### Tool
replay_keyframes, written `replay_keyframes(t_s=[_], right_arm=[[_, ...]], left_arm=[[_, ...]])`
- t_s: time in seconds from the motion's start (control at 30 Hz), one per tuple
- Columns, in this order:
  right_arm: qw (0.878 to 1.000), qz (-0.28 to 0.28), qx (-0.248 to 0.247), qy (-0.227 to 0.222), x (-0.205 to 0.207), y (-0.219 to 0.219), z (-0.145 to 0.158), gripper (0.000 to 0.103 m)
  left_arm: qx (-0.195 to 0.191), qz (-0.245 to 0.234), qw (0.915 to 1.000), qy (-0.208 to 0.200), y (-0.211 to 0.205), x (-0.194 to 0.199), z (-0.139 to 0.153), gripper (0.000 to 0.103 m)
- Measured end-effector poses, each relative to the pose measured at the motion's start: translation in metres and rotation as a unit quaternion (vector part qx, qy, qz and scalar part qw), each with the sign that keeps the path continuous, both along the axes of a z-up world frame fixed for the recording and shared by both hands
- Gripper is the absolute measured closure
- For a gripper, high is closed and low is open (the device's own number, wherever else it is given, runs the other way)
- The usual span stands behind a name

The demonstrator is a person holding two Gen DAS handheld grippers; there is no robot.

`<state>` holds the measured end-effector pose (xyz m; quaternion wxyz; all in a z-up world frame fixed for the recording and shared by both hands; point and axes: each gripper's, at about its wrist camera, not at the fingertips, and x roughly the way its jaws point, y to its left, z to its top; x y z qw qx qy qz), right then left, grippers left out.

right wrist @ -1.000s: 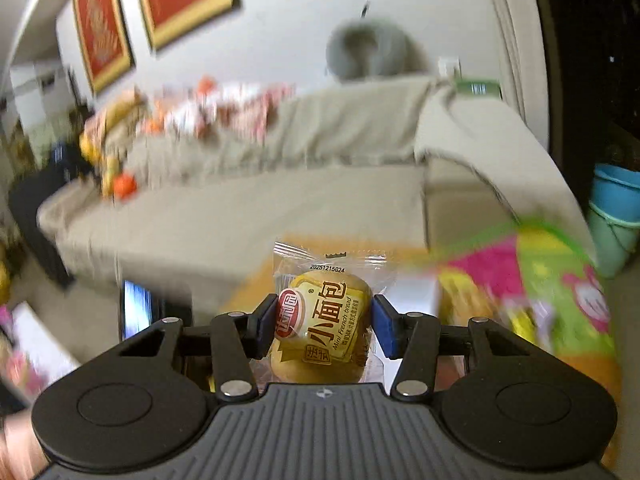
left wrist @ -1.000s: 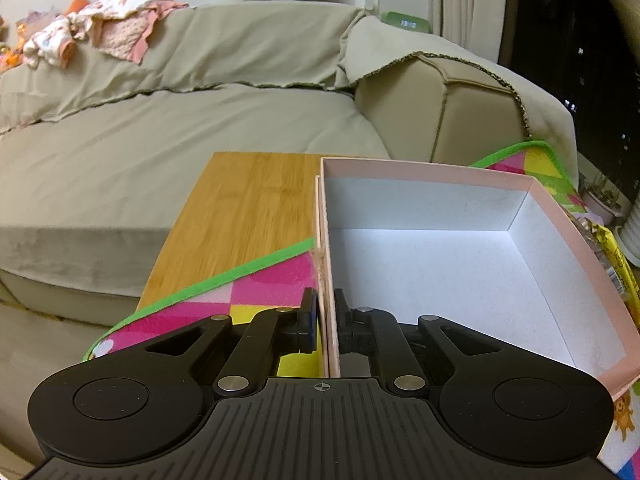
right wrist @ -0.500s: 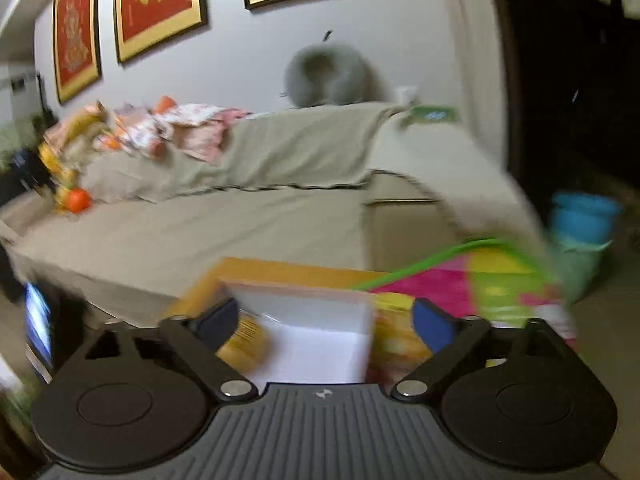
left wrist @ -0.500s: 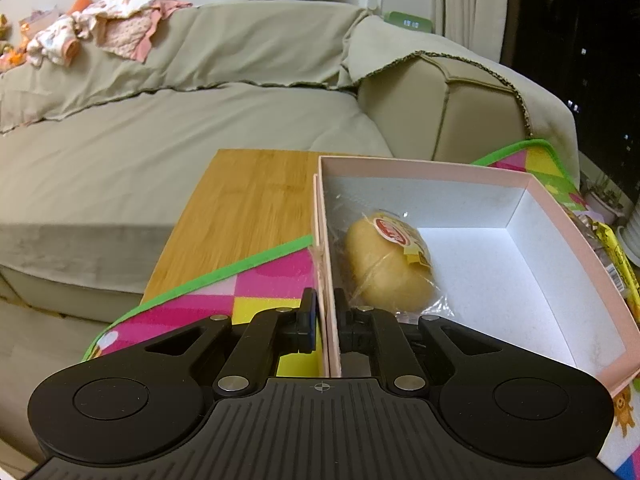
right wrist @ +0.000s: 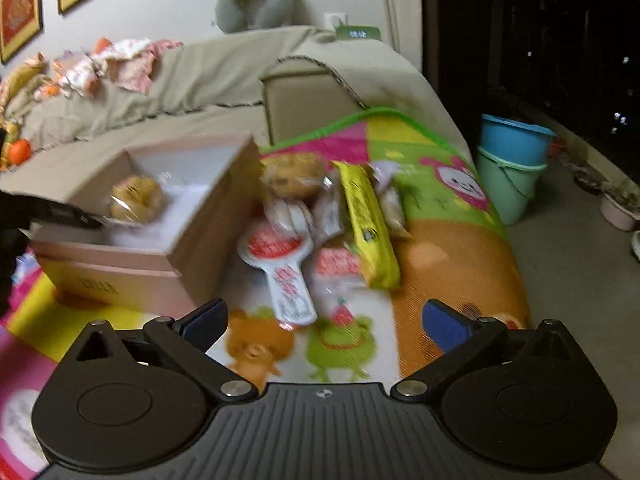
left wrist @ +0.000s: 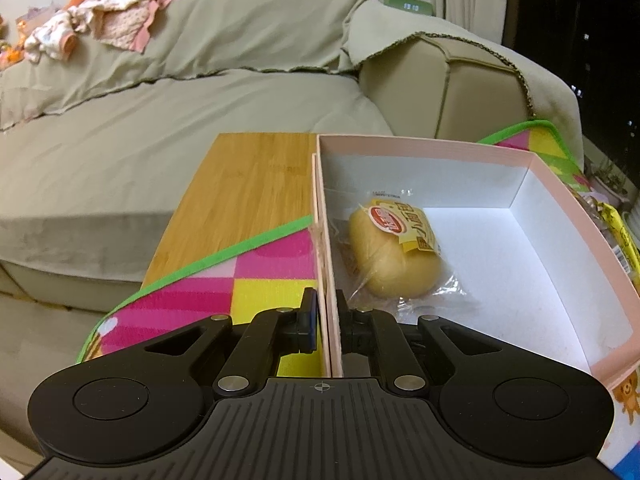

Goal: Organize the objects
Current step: 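Grasp the red-and-white round snack stick with the right gripper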

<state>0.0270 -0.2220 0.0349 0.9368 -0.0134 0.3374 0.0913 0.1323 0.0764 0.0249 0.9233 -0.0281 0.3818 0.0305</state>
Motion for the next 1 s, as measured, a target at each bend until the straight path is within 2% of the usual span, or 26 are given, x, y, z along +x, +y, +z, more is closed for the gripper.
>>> replay_keyframes(t_s=[0.27, 0.43, 0.5, 0.57, 0.6, 0.67, 0.8, 0.87, 1.0], right_arm=[[0.999, -0.005, -0.043, -0.024, 0.005, 0.002, 0.003, 0.0], [0.998, 0.005, -0.05, -0.041, 0.006, 0.006, 0.007, 0.0], [0.998, 0.012, -0.051, -0.044, 0.008, 0.009, 0.008, 0.007], [0.997, 0.027, -0.058, -0.039, 0.011, 0.014, 0.009, 0.029], [0.997, 0.035, -0.06, -0.035, 0.013, 0.017, 0.009, 0.034], [0.997, 0.054, -0.06, -0.022, 0.019, 0.024, 0.006, 0.052], [0.996, 0.069, -0.062, -0.002, 0.032, 0.035, -0.004, 0.057], [0.996, 0.068, -0.063, 0.015, 0.04, 0.039, -0.01, 0.075], [0.996, 0.069, -0.055, 0.034, 0.035, 0.036, -0.012, 0.077]], left_arm=[[-0.002, 0.006, 1.0, -0.002, 0.0, -0.002, 0.002, 0.094], [-0.005, 0.006, 1.0, -0.004, 0.0, -0.005, 0.003, 0.094], [-0.006, 0.007, 0.9999, -0.005, 0.0, -0.005, 0.003, 0.094], [-0.008, 0.008, 0.9999, -0.005, 0.0, -0.005, 0.003, 0.093], [-0.008, 0.008, 0.9999, -0.005, 0.0, -0.005, 0.003, 0.093], [-0.008, 0.007, 0.9999, -0.005, 0.0, -0.005, 0.003, 0.093], [-0.009, 0.007, 0.9999, -0.005, 0.0, -0.006, 0.003, 0.093], [-0.009, 0.007, 0.9999, -0.004, 0.0, -0.005, 0.003, 0.093], [-0.011, 0.007, 0.9999, -0.005, 0.0, -0.007, 0.003, 0.093]])
